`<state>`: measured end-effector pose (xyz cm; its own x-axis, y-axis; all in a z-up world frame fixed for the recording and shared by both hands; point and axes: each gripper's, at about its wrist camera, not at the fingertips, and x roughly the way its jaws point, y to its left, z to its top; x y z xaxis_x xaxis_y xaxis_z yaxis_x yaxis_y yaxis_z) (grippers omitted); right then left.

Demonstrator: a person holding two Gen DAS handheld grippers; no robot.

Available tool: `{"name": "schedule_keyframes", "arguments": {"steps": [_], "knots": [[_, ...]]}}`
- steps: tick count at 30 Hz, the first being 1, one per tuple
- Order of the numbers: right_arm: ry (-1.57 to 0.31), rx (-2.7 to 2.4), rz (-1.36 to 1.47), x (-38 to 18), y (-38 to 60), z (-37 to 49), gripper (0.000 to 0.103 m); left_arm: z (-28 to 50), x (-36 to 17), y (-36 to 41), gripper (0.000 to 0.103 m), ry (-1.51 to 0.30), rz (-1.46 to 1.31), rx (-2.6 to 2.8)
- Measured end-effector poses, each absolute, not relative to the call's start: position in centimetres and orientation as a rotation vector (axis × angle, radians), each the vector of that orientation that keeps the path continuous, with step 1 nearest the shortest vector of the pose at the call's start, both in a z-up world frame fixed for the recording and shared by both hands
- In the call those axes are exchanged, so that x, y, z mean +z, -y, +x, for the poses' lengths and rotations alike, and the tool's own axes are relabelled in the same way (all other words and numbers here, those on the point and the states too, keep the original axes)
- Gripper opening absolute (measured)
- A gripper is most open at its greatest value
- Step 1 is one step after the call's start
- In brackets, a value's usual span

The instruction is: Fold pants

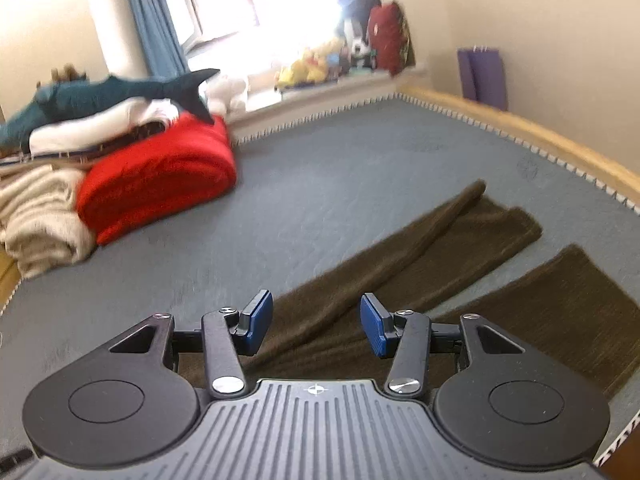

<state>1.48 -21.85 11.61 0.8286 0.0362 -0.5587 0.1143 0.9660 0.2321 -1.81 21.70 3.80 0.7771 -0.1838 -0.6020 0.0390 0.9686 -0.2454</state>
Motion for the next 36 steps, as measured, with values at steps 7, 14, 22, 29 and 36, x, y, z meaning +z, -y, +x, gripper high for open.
{"name": "schedule_keyframes", "arguments": {"steps": [7,14,22,29,36], "knots": [[-0.481,-0.034,0.175,13.1,23.7,-0.7,0.051,-0.4,0.9,-17.6,0.021,-0.644,-0.134,-0.207],[-0.479,-0.063,0.166,13.1,25.7,0.5,0.051,2.0,-1.4,-15.9,0.021,-0.687,-0.061,-0.231],[-0.297,-0.064,0.171,19.0,24.4,0.9,0.051,1.1,3.8,-18.3,0.021,-0.469,0.031,-0.21],[-0.115,-0.039,0.228,28.8,22.2,1.5,0.051,2.4,12.1,-21.1,0.023,-0.298,0.15,-0.287],[-0.215,-0.019,0.148,29.8,19.8,1.4,0.054,1.3,10.4,-20.5,0.04,-0.424,0.026,-0.309]]}}
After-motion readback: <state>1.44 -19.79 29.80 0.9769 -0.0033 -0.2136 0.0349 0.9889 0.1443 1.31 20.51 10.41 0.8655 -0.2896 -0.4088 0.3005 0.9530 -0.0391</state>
